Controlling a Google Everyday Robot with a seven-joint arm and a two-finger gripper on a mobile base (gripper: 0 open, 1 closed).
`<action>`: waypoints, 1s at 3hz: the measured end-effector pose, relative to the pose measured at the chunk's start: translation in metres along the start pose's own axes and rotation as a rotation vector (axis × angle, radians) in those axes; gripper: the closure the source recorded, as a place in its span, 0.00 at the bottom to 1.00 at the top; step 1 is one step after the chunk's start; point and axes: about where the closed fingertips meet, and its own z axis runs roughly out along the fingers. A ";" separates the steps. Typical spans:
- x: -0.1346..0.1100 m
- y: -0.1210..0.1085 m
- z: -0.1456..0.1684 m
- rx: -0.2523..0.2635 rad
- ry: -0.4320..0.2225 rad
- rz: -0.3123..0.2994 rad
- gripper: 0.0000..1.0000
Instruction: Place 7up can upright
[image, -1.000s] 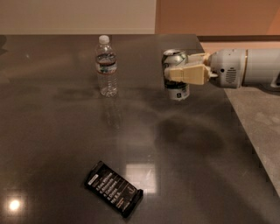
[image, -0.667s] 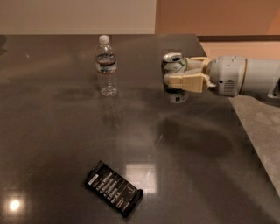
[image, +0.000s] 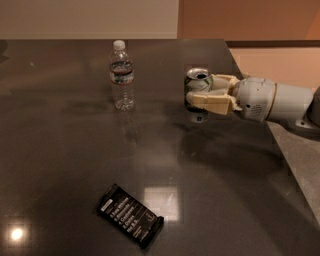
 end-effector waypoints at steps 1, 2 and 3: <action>0.010 -0.001 0.001 -0.013 -0.020 0.020 1.00; 0.017 0.001 0.001 -0.019 -0.034 -0.001 1.00; 0.025 0.004 0.000 -0.015 -0.044 -0.038 0.83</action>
Offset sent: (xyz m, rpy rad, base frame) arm -0.0039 -0.0050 -0.0276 0.0336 -0.0526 0.0187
